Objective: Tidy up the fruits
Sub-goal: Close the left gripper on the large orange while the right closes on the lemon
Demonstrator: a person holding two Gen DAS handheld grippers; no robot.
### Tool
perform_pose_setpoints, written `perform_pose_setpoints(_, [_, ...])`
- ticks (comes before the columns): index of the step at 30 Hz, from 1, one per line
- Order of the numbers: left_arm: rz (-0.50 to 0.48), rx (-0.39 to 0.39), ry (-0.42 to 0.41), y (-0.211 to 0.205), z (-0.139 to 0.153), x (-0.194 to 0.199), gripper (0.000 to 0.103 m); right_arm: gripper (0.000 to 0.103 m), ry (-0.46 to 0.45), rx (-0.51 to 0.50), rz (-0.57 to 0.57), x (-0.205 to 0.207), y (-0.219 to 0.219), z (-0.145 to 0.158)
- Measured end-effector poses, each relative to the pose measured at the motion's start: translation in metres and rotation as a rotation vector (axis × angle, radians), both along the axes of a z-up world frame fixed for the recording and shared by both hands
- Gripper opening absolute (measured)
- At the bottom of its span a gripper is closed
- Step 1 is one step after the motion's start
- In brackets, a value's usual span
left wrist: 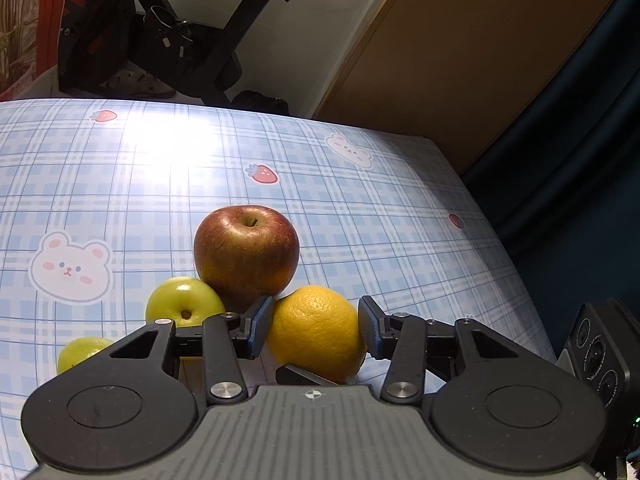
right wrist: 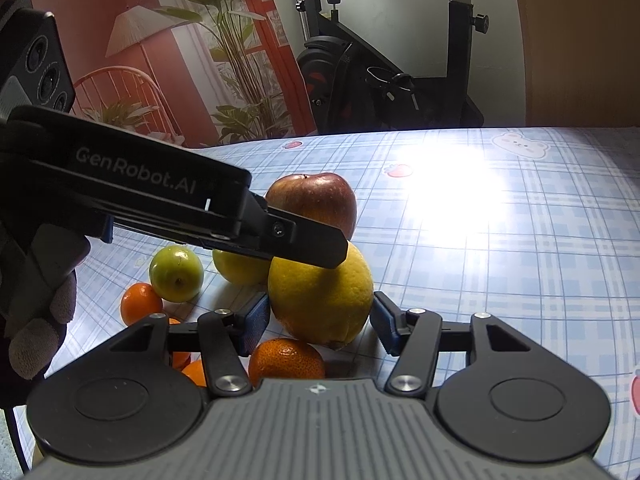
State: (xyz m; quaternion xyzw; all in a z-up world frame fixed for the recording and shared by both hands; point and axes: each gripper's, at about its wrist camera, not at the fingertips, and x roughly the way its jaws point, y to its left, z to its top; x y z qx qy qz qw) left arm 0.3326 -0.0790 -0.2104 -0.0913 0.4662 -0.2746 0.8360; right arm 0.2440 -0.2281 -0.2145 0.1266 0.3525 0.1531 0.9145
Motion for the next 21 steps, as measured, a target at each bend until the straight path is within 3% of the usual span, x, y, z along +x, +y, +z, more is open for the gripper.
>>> perform_pose_setpoints(10, [-0.025,-0.015,-0.056,0.007,0.035,-0.03,0.048,0.058,-0.047,-0.009,0.012,-0.028,0.004,0.032])
perform_pose_setpoints(21, [-0.027,-0.021,-0.11,0.044,0.075,-0.093,0.048,0.058,-0.096,-0.035,0.068,-0.072,0.044,0.072])
